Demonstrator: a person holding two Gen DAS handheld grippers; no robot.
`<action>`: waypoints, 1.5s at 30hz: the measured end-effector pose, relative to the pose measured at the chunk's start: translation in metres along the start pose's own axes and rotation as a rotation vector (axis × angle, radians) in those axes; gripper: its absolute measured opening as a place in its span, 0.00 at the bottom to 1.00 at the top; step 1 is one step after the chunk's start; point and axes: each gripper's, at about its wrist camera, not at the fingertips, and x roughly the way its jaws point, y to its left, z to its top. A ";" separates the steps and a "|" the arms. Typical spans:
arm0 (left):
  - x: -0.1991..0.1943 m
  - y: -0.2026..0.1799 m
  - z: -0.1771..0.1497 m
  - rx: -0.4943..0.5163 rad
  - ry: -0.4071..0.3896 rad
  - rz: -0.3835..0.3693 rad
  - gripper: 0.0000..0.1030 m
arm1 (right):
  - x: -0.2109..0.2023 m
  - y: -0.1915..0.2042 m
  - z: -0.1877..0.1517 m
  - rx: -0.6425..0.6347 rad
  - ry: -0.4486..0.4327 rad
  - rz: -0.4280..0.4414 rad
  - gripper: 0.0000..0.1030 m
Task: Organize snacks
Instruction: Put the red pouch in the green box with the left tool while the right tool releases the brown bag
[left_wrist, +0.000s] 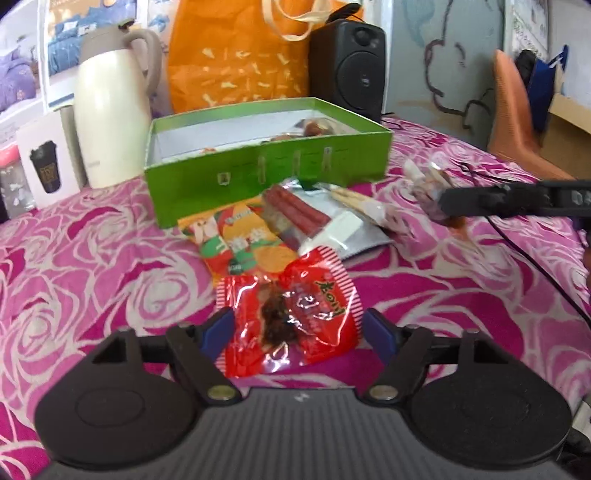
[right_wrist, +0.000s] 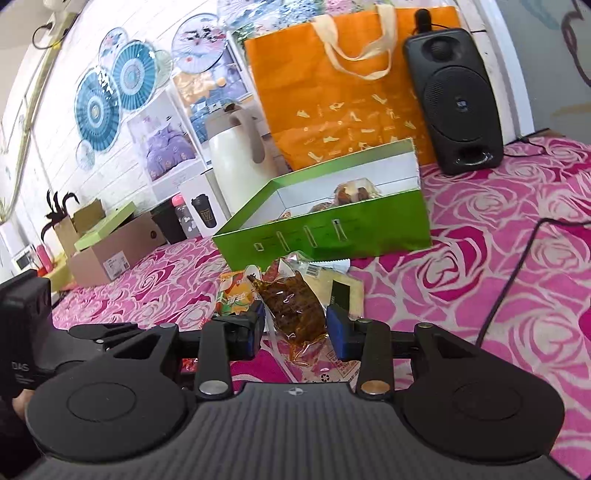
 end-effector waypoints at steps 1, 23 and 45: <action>0.001 -0.001 0.001 -0.002 -0.002 0.005 0.76 | -0.001 -0.001 -0.001 0.009 0.001 0.002 0.63; -0.013 -0.007 0.007 -0.059 -0.090 0.048 0.43 | -0.009 0.004 -0.006 0.028 -0.018 0.057 0.63; -0.017 -0.001 0.067 -0.158 -0.262 0.065 0.43 | 0.008 0.031 0.024 -0.094 -0.082 -0.006 0.63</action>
